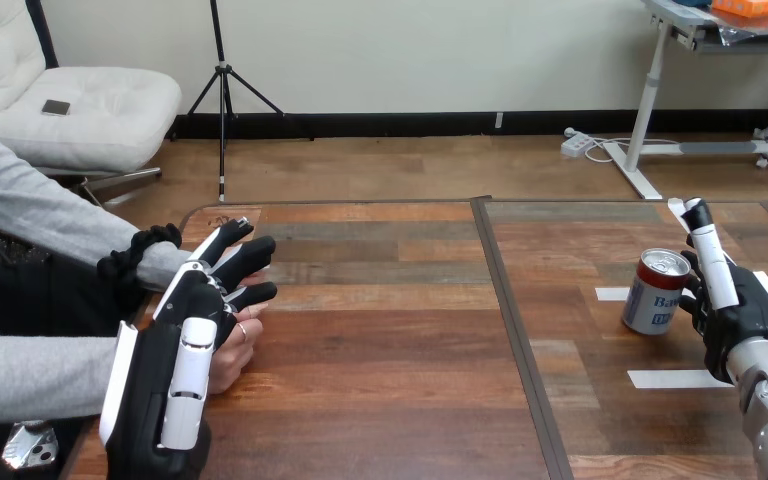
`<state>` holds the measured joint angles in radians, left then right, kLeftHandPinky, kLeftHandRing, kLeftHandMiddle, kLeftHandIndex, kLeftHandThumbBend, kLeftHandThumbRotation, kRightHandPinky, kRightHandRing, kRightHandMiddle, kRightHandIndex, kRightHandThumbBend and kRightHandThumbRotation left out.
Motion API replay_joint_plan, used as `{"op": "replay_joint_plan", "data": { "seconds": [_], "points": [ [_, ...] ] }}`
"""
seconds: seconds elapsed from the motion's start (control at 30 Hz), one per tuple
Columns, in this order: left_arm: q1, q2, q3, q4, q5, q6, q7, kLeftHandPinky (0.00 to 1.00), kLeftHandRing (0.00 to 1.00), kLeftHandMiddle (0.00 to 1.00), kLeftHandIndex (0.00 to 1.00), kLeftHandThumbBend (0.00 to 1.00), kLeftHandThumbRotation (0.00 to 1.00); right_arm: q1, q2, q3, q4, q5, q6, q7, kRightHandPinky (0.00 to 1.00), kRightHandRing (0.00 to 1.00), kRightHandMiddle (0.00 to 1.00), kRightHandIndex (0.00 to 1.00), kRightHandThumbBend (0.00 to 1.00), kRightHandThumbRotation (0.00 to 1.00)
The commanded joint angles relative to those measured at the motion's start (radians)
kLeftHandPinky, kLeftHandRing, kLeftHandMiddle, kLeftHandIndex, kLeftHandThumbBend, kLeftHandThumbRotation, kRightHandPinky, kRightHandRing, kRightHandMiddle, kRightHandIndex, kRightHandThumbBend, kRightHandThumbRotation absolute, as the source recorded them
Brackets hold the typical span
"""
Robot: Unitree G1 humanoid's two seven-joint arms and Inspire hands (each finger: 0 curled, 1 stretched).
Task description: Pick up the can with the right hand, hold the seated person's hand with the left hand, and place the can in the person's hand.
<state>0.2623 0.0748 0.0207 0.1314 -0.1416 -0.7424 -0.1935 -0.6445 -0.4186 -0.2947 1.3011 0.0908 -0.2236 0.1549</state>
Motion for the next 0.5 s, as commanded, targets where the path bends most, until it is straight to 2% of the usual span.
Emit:
{"op": "replay_joint_plan", "data": {
  "seconds": [0.0,0.47],
  "points": [
    [-0.047,0.003,0.018,-0.023,0.014,-0.009,0.009,0.76,0.84,0.8,0.85,0.5,1.0,-0.027,0.014,0.002,-0.006,-0.005,-0.036,0.0,1.0,0.99,0.98,0.98,1.0,0.85],
    [-0.046,0.004,0.016,-0.026,0.009,-0.008,0.007,0.77,0.84,0.8,0.85,0.51,1.0,-0.024,0.012,-0.001,-0.008,0.0,-0.045,0.006,1.0,0.98,0.99,0.98,1.0,0.8]
  ]
}}
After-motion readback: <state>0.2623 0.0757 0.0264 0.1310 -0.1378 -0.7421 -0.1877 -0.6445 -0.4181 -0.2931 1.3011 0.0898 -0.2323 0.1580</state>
